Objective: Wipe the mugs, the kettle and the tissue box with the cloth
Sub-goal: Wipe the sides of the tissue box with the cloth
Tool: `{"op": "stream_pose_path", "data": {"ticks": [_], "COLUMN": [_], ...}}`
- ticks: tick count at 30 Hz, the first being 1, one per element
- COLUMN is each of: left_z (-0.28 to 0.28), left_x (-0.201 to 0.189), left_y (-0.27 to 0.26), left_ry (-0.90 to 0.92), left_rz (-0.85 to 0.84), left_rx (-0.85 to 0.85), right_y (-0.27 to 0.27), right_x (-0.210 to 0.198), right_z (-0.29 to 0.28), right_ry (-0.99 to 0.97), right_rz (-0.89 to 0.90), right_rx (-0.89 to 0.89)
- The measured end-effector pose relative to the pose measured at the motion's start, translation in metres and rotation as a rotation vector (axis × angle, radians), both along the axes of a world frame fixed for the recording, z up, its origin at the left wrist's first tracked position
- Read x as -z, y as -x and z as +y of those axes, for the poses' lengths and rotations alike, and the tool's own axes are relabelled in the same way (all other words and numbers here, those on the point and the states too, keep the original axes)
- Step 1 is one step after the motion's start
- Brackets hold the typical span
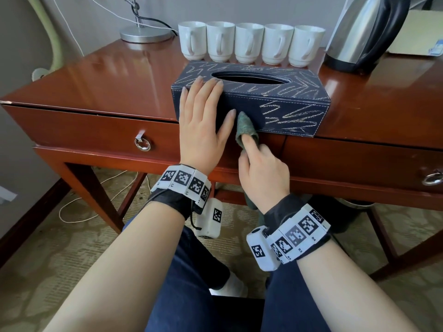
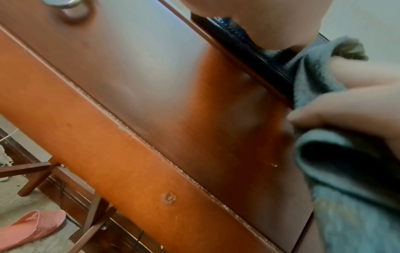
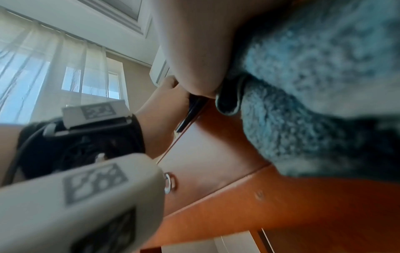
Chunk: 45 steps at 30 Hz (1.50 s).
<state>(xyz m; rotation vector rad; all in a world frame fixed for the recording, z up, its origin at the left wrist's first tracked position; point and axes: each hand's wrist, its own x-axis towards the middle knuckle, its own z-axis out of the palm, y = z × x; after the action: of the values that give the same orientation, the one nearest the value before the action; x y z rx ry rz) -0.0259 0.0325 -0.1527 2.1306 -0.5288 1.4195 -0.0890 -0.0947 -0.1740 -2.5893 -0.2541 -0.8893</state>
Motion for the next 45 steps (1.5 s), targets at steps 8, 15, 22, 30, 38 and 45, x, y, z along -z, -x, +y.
{"op": "stream_pose_path", "data": {"ticks": [8,15,22,30,38,45], "left_z": [0.000,0.001,0.002,-0.005,-0.009,-0.011], "left_x": [0.001,0.000,0.000,-0.016,-0.032,-0.037], "left_y": [-0.002,0.000,0.004,0.023,0.015,0.012], "left_ry": [-0.011,-0.014,-0.022,0.774,1.084,1.157], "left_rz": [-0.009,0.005,0.057,0.453,0.515,0.518], "left_rx": [0.006,0.019,0.060,0.203,0.321,0.335], "right_y": [0.001,0.000,0.004,0.010,0.005,0.012], "right_x": [-0.004,-0.004,-0.009,0.000,-0.014,-0.001], "right_z": [-0.009,-0.001,-0.018,-0.009,-0.019,-0.015], "right_ry": [-0.056,-0.015,-0.080,-0.038,-0.084,-0.047], "right_rz": [-0.098,-0.069,-0.121,0.032,-0.086,0.060], "right_rx": [0.093,-0.002,0.118,0.007,0.115,0.089]}}
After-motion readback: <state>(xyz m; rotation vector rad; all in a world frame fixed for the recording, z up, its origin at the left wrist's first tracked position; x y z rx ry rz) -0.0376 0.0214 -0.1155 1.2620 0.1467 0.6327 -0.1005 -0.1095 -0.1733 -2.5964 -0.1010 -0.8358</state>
